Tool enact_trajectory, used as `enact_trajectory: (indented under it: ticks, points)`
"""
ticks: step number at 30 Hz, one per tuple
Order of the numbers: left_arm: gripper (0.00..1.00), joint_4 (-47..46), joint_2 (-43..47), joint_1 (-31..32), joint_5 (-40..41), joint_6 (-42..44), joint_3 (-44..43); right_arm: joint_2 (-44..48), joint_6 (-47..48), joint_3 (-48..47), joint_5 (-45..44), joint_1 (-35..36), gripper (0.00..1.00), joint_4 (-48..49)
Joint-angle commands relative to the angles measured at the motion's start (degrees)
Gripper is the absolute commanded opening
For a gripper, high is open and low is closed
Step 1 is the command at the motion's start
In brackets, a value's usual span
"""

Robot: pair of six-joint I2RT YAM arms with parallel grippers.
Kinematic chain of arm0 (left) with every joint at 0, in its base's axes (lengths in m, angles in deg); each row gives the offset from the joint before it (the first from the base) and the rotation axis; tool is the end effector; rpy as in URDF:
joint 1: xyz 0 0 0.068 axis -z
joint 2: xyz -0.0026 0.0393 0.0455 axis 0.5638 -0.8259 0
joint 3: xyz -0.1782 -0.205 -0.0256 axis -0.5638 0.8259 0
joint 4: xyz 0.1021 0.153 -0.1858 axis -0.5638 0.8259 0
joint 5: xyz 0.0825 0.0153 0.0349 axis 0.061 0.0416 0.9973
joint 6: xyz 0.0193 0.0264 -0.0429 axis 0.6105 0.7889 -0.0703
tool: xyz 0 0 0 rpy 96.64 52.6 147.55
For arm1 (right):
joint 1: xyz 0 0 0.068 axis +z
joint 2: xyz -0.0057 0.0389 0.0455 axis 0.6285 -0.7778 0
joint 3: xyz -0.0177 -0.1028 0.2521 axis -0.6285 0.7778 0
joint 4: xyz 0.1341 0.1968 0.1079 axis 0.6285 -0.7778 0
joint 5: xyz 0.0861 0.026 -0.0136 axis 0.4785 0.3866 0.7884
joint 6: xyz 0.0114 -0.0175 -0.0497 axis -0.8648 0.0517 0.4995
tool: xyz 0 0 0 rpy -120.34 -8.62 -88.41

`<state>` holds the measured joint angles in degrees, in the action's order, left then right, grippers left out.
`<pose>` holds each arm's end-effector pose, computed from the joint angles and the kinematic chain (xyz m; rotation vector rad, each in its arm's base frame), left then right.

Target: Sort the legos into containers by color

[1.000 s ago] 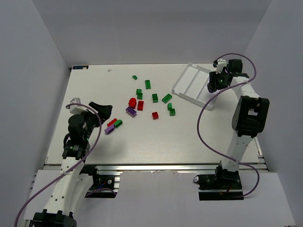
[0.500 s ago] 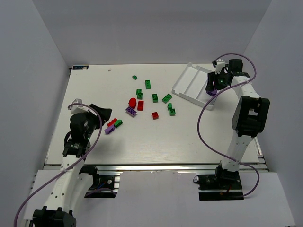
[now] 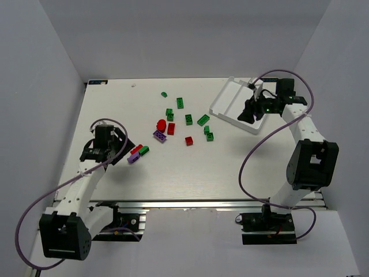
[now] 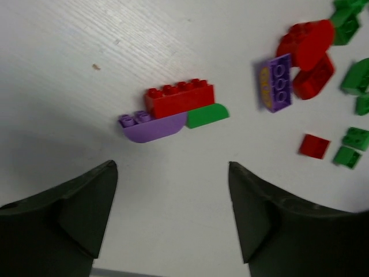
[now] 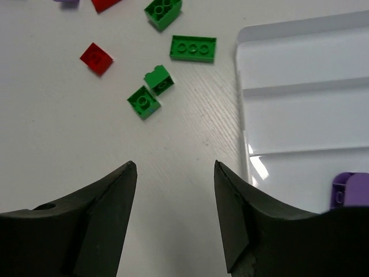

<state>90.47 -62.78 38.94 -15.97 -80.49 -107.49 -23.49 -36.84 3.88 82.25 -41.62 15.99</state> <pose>0.1989 -0.0149 0.2395 -0.8591 2.3184 -0.3367 0.3657 0.0086 0.2922 -0.9893 1.9394 0.5840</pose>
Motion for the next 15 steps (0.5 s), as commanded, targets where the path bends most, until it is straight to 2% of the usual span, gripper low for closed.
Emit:
enact_trajectory:
  ticks: [1, 3, 8, 15]
  points:
    - [0.89, 6.9, -5.4, 0.4, 3.5, 5.4, -5.0, 1.6, 0.9, 3.5, 3.0, 0.5, 0.62, 1.7]
    - [0.95, 8.4, -8.0, 1.5, 4.5, 8.4, -7.2, 1.5, -0.4, 3.9, 3.4, 0.5, 0.63, 2.0]
    - [0.95, 8.2, -15.0, 6.1, 7.5, 15.8, -9.6, 1.1, -1.5, 4.0, 4.1, 0.5, 0.65, 1.8]
    - [0.88, 5.3, -19.8, 12.9, 11.1, 23.1, -9.3, 0.7, -1.5, 3.4, 4.0, 0.5, 0.65, 1.4]
